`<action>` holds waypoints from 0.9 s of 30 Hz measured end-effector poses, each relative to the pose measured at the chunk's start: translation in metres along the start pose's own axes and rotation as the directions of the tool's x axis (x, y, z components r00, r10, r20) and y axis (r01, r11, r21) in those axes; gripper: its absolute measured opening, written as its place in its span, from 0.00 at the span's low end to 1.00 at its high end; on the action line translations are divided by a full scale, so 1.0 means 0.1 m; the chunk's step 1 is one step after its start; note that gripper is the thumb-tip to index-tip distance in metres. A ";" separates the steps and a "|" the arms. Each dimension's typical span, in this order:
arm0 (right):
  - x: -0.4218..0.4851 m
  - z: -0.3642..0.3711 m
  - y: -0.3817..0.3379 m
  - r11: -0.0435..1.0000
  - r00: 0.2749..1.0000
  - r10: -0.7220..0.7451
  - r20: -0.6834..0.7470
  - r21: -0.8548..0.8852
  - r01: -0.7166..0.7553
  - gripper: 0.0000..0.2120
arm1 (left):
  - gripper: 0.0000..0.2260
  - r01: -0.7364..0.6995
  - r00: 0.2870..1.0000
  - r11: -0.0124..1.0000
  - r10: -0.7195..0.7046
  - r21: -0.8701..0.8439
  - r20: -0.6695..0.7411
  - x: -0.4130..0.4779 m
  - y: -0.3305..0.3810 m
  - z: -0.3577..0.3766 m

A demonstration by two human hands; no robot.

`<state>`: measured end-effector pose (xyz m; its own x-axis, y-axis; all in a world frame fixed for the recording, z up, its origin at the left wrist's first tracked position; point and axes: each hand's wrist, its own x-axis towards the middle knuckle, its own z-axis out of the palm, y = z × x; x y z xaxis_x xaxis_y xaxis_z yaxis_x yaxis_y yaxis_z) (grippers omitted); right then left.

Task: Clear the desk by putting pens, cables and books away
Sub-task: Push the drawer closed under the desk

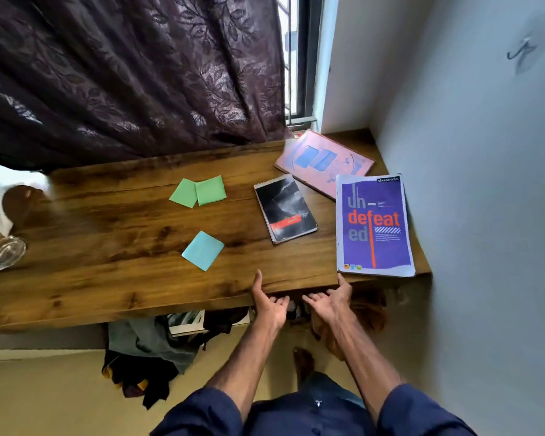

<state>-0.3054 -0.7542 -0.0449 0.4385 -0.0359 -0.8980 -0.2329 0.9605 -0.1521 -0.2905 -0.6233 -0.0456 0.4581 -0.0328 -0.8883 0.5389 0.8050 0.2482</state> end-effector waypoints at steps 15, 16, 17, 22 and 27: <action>0.15 0.08 -0.05 0.945 0.991 -0.094 -0.097 -0.323 0.058 0.34 | 0.41 0.009 0.997 0.999 -0.006 0.037 -0.073 0.04 0.07 0.11; 0.14 0.07 -0.03 0.940 0.990 -0.101 -0.096 -0.335 0.063 0.33 | 0.41 0.010 0.997 0.999 -0.006 0.046 -0.074 0.02 0.08 0.09; 0.14 0.06 -0.01 0.937 0.991 -0.101 -0.092 -0.343 0.064 0.32 | 0.41 0.011 0.997 0.999 -0.007 0.051 -0.071 0.00 0.10 0.08; 0.11 0.10 0.25 0.894 0.996 -0.069 -0.059 -0.447 0.036 0.16 | 0.40 0.023 0.999 0.998 -0.022 0.059 -0.030 -0.10 0.22 -0.05; 0.08 0.17 0.69 0.876 1.000 -0.009 -0.009 -0.483 0.004 0.16 | 0.35 0.000 1.000 0.989 -0.001 0.151 0.004 -0.22 0.45 -0.25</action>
<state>-0.3037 -0.6832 -0.0558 0.4325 -0.0473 -0.9004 -0.6215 0.7078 -0.3357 -0.2938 -0.5712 -0.0247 0.4604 -0.0356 -0.8870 0.6396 0.7062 0.3036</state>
